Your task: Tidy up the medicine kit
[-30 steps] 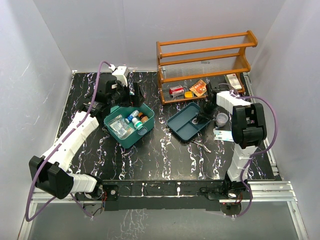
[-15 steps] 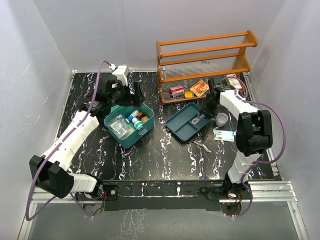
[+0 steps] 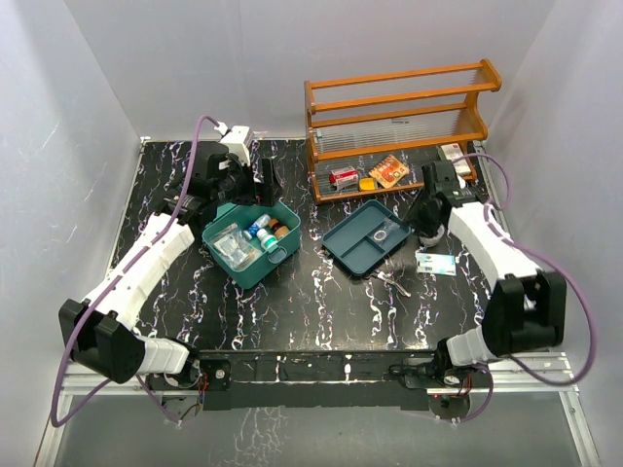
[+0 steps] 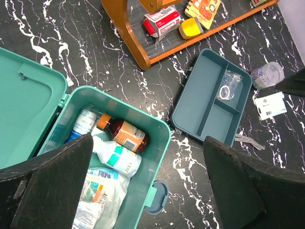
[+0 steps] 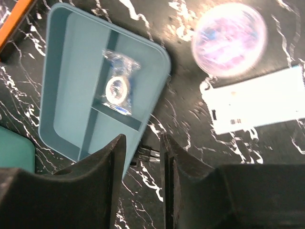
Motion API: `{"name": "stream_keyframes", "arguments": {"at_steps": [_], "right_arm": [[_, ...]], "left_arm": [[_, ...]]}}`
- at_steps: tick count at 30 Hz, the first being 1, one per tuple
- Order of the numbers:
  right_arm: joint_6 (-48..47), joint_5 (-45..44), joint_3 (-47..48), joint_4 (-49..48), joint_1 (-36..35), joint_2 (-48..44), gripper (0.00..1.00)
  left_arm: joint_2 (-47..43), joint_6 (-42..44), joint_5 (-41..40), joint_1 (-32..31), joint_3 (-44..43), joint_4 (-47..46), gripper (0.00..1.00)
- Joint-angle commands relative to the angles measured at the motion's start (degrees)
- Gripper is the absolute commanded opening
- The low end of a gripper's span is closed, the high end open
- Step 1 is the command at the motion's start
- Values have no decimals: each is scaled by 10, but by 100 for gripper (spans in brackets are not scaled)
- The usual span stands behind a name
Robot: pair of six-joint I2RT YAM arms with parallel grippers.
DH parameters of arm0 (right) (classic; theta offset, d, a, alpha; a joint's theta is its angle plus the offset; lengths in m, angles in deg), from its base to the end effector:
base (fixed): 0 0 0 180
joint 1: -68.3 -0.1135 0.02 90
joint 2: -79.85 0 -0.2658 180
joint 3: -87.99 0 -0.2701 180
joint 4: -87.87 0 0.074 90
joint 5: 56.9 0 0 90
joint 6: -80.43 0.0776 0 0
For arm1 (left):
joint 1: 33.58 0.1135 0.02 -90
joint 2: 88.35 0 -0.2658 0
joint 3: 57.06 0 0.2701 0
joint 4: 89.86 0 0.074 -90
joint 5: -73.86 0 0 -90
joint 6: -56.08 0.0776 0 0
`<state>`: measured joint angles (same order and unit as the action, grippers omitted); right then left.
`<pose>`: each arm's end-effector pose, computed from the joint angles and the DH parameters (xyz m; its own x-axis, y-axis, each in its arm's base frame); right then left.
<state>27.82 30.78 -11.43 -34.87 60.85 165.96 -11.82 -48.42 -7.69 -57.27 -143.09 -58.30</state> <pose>0.3376 0.0410 0.2179 -0.7682 0.5115 -0.3852 0.4471 0.8591 0.2491 0.3289 -0.1568 0.3599 -0.4637 -0.0670 -0.8835 0.4194 0.8617 -0.2855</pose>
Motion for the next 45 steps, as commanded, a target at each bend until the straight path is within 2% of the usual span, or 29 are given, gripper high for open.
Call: {"name": "stream_keyframes", "arguments": {"at_steps": [1, 7, 12, 14, 18, 28, 34, 40, 45], "right_arm": [[49, -81, -73, -10, 1, -86, 36], [82, -141, -135, -4, 46, -137, 45], [95, -126, -138, -12, 109, -110, 46], [125, -123, -141, -11, 119, -94, 46], [184, -105, -157, -37, 124, -78, 44], [261, -113, -171, -46, 137, -62, 39], [275, -95, -174, -50, 143, -37, 38], [284, -103, -167, -51, 146, 2, 38], [289, -107, -153, -41, 148, 42, 38]], "left_arm": [[-23, 16, 12, 3, -19, -16, 99], [-29, -4, 32, 3, 0, -31, 99], [-32, -32, 40, 3, 3, -42, 99], [-28, -48, 11, 3, -13, -22, 99], [-25, -50, -38, 3, -51, 9, 99], [-63, -40, -124, 3, -73, 11, 99], [-109, -60, -176, 3, -55, -7, 99], [-156, -83, -183, 3, -9, -42, 99], [-161, -79, -186, 3, -4, -43, 99]]}}
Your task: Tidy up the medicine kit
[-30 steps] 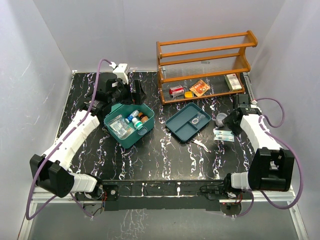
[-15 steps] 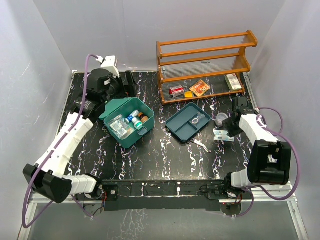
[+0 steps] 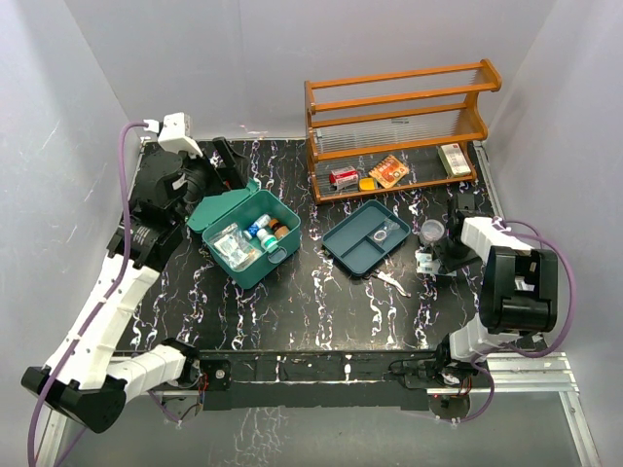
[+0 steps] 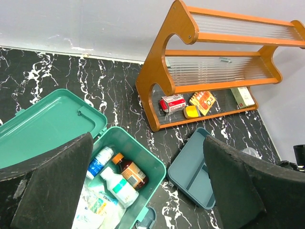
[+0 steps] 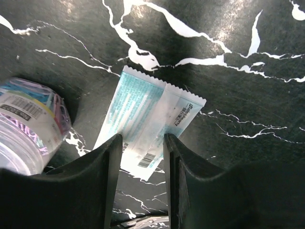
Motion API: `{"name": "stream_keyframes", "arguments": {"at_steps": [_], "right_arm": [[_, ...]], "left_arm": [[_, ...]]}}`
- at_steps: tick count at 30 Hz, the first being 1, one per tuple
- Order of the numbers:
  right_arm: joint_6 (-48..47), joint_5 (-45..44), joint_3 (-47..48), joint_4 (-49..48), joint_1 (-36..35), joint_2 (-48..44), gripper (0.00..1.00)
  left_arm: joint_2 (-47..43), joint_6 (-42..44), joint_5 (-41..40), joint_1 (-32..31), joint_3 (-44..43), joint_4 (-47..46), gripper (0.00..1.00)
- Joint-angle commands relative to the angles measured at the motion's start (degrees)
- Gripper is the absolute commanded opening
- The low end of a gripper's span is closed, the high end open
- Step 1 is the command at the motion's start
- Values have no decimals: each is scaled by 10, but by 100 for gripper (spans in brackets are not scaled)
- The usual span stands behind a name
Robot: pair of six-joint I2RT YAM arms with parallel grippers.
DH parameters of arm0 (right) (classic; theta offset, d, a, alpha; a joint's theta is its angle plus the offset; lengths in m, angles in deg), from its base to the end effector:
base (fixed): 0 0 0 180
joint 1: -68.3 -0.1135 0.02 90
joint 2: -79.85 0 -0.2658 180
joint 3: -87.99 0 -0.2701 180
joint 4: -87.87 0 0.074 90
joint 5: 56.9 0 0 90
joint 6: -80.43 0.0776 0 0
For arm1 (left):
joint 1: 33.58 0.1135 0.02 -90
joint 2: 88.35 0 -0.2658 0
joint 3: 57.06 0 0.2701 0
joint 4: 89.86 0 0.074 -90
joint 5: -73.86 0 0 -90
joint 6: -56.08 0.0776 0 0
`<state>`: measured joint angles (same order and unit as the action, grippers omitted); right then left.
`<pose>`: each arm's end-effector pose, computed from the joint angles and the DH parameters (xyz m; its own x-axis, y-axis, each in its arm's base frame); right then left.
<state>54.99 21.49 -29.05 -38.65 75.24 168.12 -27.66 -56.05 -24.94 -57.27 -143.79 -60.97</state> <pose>0.2813 -0.0500 0.1166 -0.2763 0.9247 -0.2618 0.9468 0.3086 0.0908 0.2640 -0.1029 0.4564 -0.1390 -0.3455 -0.9281 0.2210 0.9027 -0.3692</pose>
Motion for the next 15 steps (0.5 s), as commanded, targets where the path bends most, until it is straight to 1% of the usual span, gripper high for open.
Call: {"name": "stream_keyframes", "arguments": {"at_steps": [1, 6, 9, 12, 15], "right_arm": [[19, -19, 25, -2, 5, 25, 39], [31, -66, 43, 42, 5, 46, 35], [29, -89, 37, 57, 5, 50, 31], [18, -89, 35, 62, 6, 59, 24], [10, -92, 40, 67, 5, 66, 14]], "left_arm": [[-1, 0, -15, 3, 2, -15, 99], [-1, 25, -23, 3, 2, -20, 99], [-1, 54, -55, 3, 2, -22, 99], [-1, 83, -83, 3, -3, -23, 99], [-2, 99, -93, 3, -2, -25, 99]]}}
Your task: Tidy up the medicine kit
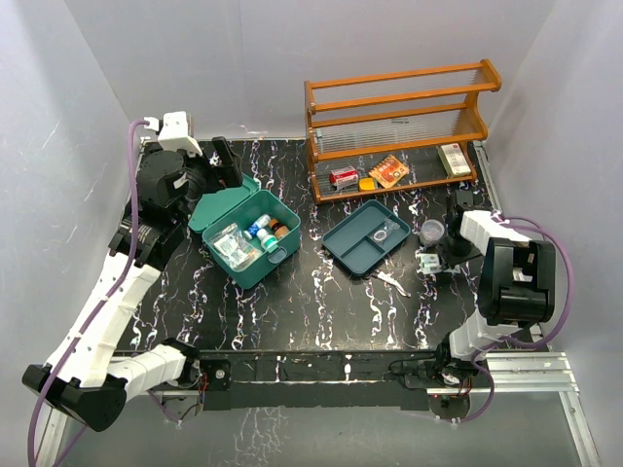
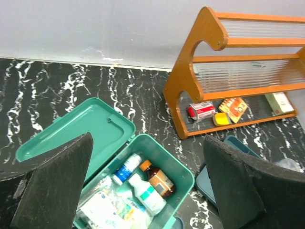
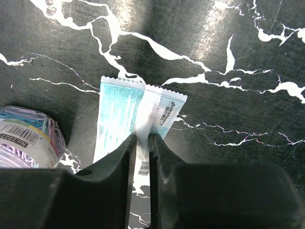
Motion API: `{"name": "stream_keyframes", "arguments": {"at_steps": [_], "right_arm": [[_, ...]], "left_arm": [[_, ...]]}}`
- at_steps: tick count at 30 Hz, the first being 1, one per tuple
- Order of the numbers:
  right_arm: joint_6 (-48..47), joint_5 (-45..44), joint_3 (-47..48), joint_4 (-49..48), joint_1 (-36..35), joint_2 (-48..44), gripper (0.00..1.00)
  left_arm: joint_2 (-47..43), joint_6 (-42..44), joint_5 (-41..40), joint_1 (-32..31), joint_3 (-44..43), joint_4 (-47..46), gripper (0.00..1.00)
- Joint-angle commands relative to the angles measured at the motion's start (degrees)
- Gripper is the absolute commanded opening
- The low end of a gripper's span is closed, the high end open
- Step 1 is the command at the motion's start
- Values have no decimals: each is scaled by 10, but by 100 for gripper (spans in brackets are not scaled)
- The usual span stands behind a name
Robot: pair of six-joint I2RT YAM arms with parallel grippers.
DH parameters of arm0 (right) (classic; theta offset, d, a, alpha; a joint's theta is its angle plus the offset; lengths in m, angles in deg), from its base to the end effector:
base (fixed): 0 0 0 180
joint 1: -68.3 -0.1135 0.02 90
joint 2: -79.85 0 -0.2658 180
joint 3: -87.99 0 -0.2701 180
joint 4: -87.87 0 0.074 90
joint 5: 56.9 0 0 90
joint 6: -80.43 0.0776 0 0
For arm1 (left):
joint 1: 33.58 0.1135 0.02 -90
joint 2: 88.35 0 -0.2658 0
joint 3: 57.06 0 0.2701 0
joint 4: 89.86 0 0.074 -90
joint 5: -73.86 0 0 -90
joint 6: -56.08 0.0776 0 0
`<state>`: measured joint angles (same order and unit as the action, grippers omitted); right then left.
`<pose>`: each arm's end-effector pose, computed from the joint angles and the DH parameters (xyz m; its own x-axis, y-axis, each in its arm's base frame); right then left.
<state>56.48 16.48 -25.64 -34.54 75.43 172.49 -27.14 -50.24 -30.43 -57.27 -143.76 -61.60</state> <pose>0.2853 -0.0581 0.1120 -0.2641 0.9156 -0.3033 0.9622 0.2716 -0.0177 0.2685 -0.0969 0.4555 -0.0884 -0.2586 -0.9619 0.1446 0.9522 -0.2692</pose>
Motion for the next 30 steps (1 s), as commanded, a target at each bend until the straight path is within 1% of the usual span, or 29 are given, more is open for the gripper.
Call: {"name": "stream_keyframes", "arguments": {"at_steps": [1, 3, 4, 14, 18, 22, 27, 30], "right_arm": [[-8, -46, 8, 28, 3, 23, 9], [-10, -56, 12, 31, 3, 17, 1], [-11, -60, 12, 30, 4, 12, 0], [-59, -57, 35, 43, 3, -60, 0], [-97, -22, 38, 46, 3, -107, 0], [-115, 32, 39, 47, -3, -159, 0], [-105, 78, 46, 48, -45, -203, 0], [-90, 81, 66, 43, -102, -204, 0]], "left_arm": [[-9, 43, -39, 3, -1, -19, 99], [-10, 44, -38, 3, 2, -18, 99], [-10, 44, -36, 3, 3, -17, 99], [-4, 36, -22, 3, 10, -25, 99], [2, 29, -12, 3, 15, -34, 99], [10, 23, -10, 3, 13, -36, 99], [18, 13, -5, 3, 9, -41, 99], [22, 2, 3, 3, 9, -43, 99]]}}
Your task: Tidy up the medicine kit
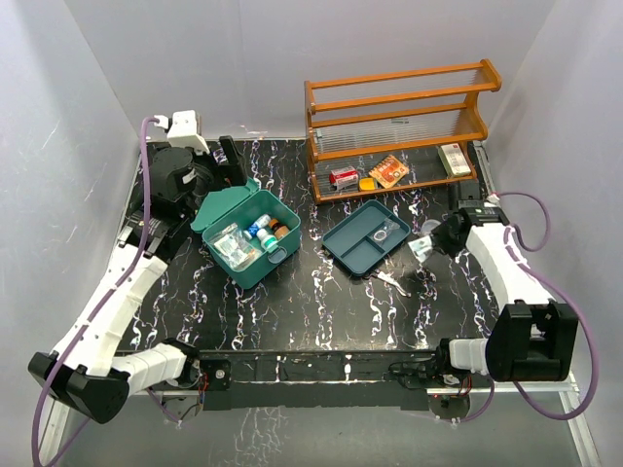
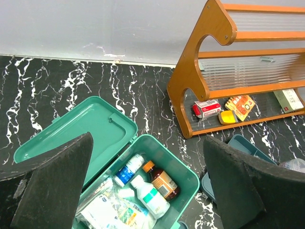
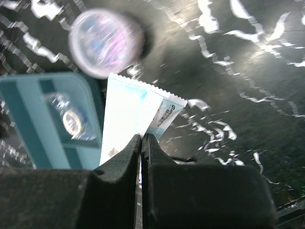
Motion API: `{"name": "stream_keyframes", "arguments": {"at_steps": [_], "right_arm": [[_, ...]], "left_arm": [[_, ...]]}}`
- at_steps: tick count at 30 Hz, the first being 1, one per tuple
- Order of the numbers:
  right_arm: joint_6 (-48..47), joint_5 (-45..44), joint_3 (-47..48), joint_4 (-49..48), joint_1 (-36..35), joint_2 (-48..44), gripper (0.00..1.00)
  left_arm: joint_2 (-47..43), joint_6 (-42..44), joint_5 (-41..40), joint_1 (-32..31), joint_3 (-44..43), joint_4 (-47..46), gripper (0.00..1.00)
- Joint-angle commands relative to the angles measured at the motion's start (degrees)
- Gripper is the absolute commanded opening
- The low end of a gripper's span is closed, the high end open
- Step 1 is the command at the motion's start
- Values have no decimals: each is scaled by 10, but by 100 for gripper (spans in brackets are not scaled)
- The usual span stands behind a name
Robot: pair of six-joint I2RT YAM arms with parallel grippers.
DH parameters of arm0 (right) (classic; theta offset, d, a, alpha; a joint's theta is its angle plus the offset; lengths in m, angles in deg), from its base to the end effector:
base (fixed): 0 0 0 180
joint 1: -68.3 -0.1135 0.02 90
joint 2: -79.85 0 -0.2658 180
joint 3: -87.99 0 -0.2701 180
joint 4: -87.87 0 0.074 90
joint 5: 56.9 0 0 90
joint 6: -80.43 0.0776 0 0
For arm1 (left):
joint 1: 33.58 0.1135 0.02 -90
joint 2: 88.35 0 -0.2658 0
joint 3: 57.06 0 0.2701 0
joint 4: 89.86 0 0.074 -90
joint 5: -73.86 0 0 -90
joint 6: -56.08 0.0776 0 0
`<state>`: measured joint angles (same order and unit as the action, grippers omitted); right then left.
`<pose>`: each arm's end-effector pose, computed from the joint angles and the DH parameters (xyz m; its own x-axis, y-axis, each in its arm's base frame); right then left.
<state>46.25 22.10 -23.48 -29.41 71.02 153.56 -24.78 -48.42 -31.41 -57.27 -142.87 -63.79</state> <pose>0.2699 -0.0276 0.2051 -0.4221 0.8330 -0.3576 0.8321 0.5126 0.2119 0.2831 -0.1019 0.4438 -0.0960 -0.2216 -0.9704 0.1270 0.9642 -0.2328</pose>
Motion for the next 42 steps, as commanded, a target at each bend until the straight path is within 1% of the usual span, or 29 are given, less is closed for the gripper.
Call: {"name": "stream_keyframes", "arguments": {"at_steps": [1, 6, 11, 14, 17, 20, 30, 42], "right_arm": [[18, 25, 52, -13, -77, -11, 0], [28, -5, 94, -29, -175, 35, 0], [24, 5, 112, -56, -236, 101, 0], [14, 26, 112, -72, -261, 143, 0], [5, 59, 105, -92, -272, 172, 0], [4, 57, 114, -95, -276, 182, 0], [26, 60, 108, -93, -277, 213, 0], [38, 31, 122, -72, -281, 245, 0]], "left_arm": [[1, -20, 16, 3, 0, -21, 99], [7, -33, 29, 3, -1, -26, 99], [10, -38, 31, 3, 0, -26, 99], [10, -48, 30, 3, 0, -16, 99], [0, -78, 25, 3, 10, -1, 99], [-11, -94, 30, 3, 25, -1, 99], [-10, -89, 37, 3, 15, 9, 99], [-11, -74, 38, 3, 11, 14, 99]]}}
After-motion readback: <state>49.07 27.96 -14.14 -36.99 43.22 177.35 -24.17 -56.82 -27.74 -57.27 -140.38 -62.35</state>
